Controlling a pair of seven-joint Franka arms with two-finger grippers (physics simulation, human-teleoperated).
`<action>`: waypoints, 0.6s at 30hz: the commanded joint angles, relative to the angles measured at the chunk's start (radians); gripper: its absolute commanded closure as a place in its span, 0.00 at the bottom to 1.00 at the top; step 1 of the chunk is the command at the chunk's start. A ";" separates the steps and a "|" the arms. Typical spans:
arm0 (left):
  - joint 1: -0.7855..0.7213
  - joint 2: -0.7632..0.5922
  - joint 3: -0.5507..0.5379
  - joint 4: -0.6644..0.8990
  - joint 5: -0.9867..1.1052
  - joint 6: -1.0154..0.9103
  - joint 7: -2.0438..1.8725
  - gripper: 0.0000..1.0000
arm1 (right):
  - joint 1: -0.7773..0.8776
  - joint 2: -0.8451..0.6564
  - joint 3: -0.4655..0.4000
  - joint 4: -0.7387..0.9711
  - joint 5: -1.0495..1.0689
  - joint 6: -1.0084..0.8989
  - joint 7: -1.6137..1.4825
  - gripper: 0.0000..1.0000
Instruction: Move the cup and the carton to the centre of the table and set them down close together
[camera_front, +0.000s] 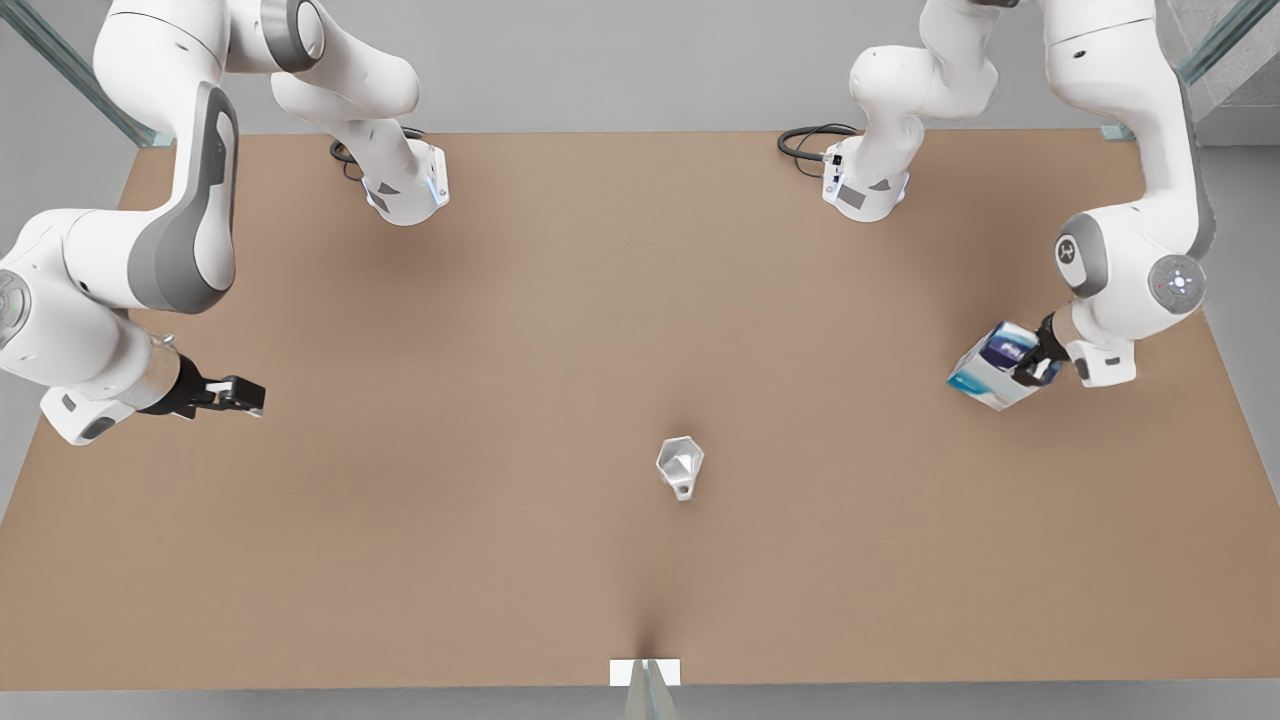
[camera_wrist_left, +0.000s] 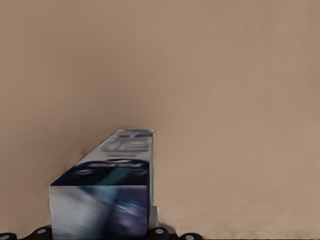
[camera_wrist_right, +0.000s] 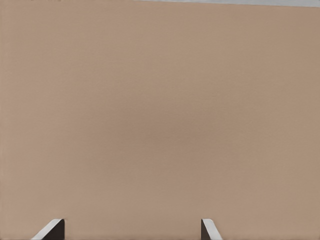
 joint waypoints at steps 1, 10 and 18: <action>0.003 0.000 -0.003 0.000 -0.093 0.000 0.000 0.30 | 0.001 0.000 -0.001 0.002 0.000 0.000 0.000 0.00; -0.100 0.003 -0.293 0.029 -0.156 -0.031 -0.271 0.30 | 0.000 0.000 0.001 0.017 0.000 0.000 -0.001 0.00; -0.123 0.085 -0.513 0.149 -0.199 -0.029 -0.514 0.30 | 0.000 0.000 0.001 0.018 0.000 0.000 0.000 0.00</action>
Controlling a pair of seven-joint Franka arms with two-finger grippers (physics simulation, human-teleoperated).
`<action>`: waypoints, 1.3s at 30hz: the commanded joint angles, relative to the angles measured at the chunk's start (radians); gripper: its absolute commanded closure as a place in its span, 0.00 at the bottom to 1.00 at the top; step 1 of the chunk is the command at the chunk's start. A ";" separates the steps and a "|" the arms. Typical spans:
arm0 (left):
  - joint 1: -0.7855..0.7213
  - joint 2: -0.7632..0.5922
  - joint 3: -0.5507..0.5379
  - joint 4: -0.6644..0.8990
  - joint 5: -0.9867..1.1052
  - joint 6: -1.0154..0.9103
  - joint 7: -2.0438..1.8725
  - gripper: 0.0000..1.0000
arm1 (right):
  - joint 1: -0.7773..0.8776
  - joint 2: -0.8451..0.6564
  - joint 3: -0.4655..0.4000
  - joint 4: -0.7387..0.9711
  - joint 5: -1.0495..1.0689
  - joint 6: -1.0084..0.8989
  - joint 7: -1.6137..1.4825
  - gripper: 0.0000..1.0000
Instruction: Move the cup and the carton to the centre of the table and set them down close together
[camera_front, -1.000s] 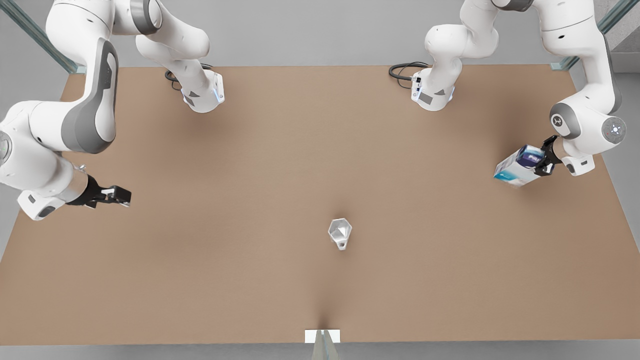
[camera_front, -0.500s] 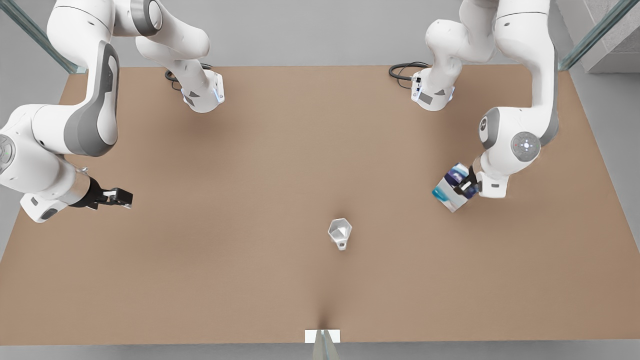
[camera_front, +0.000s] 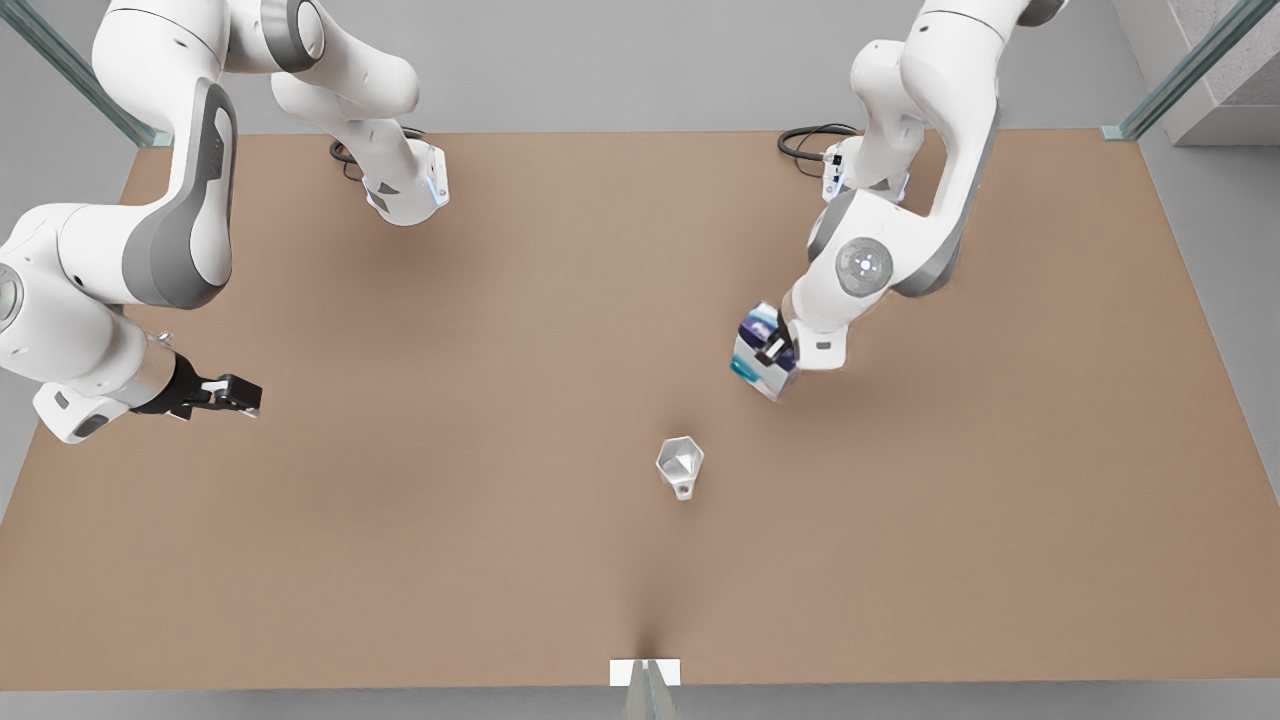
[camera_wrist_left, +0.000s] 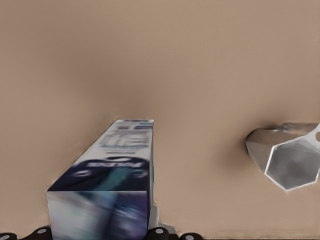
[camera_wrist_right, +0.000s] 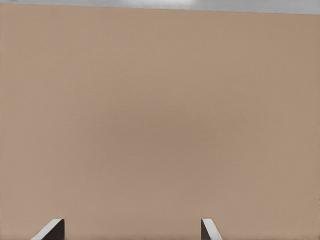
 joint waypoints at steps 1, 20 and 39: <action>0.010 0.003 -0.011 0.004 -0.012 0.000 -0.011 0.30 | 0.000 0.000 0.000 0.000 0.000 0.000 -0.001 0.00; -0.013 0.273 -0.140 0.251 -0.003 0.127 -0.291 0.29 | 0.000 0.000 0.000 0.000 0.002 0.000 -0.001 0.00; 0.409 0.161 -0.131 0.540 0.315 -0.354 1.129 0.00 | -0.003 0.000 0.000 0.000 0.002 -0.002 -0.003 0.00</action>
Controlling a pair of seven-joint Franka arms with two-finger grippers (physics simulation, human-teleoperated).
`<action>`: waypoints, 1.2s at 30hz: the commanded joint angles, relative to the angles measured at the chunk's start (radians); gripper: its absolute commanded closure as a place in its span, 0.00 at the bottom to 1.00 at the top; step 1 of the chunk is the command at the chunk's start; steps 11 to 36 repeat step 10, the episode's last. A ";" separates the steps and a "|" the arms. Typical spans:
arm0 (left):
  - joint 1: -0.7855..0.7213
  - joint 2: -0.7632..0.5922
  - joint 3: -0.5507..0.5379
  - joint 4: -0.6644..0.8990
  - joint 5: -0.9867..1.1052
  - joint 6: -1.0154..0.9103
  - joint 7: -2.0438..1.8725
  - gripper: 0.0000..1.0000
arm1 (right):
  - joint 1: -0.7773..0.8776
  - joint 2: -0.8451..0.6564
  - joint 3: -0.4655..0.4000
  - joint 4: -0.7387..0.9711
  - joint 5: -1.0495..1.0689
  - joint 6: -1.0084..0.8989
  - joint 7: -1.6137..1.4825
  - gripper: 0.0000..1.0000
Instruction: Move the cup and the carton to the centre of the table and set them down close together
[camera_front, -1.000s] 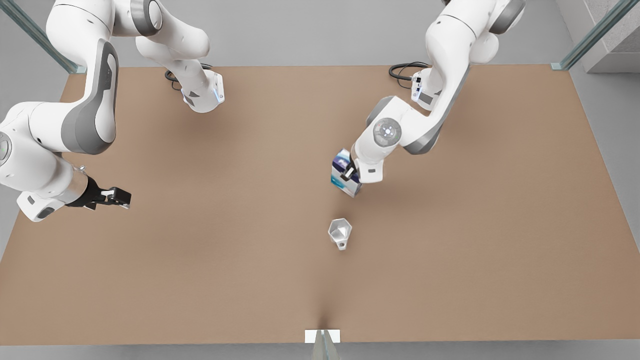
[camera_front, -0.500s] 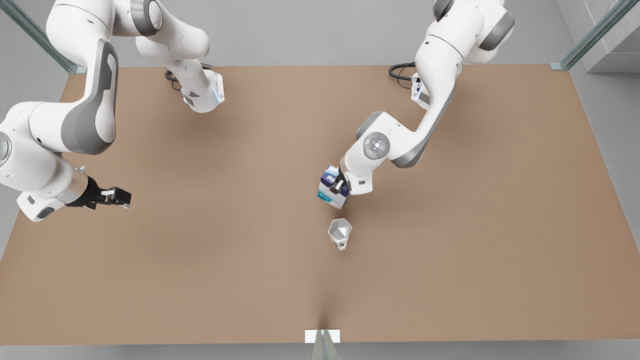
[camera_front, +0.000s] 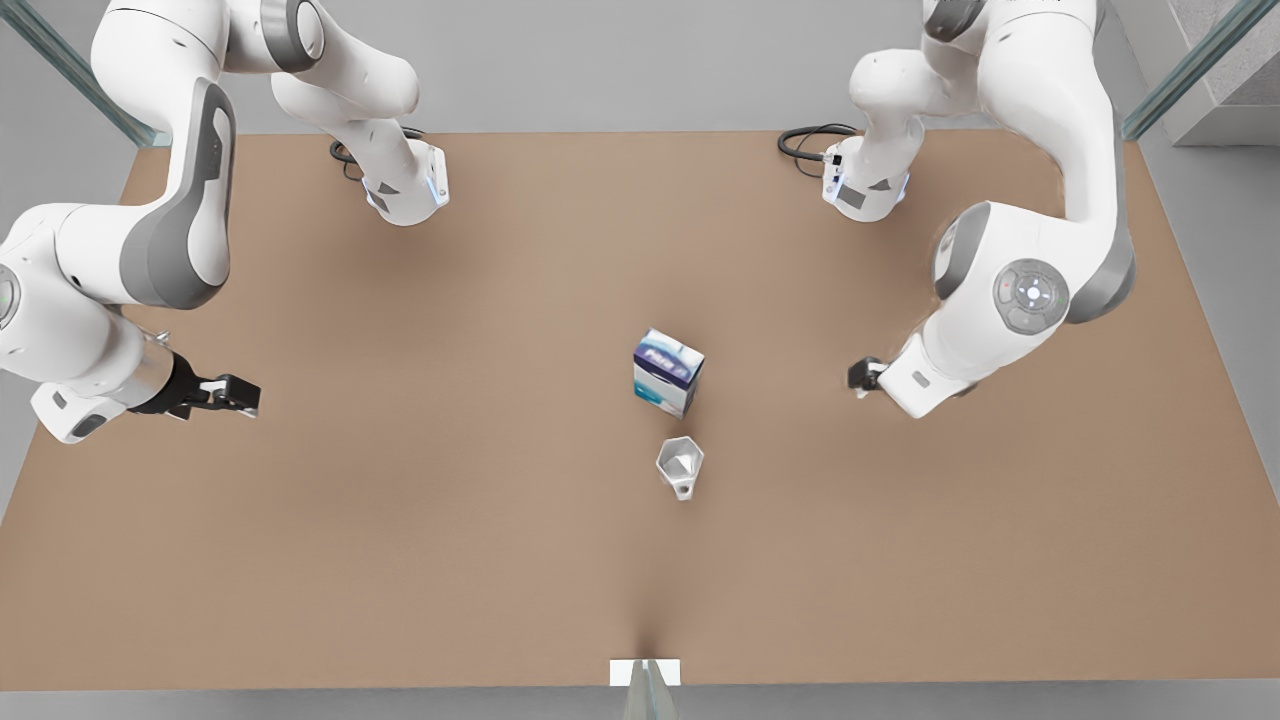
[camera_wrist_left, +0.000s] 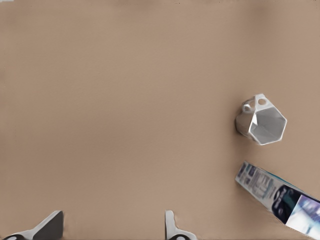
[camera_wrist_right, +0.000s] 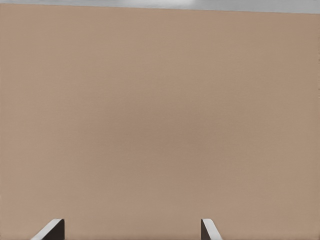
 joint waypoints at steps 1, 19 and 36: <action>0.019 0.011 0.000 0.015 0.077 0.000 0.042 0.00 | 0.000 0.000 0.000 0.000 0.000 0.000 0.000 0.00; 0.049 -0.063 0.010 0.077 0.149 -0.023 0.135 0.00 | -0.002 0.001 -0.002 0.000 -0.002 0.003 -0.005 0.00; 0.049 -0.063 0.010 0.077 0.149 -0.023 0.135 0.00 | -0.002 0.001 -0.002 0.000 -0.002 0.003 -0.005 0.00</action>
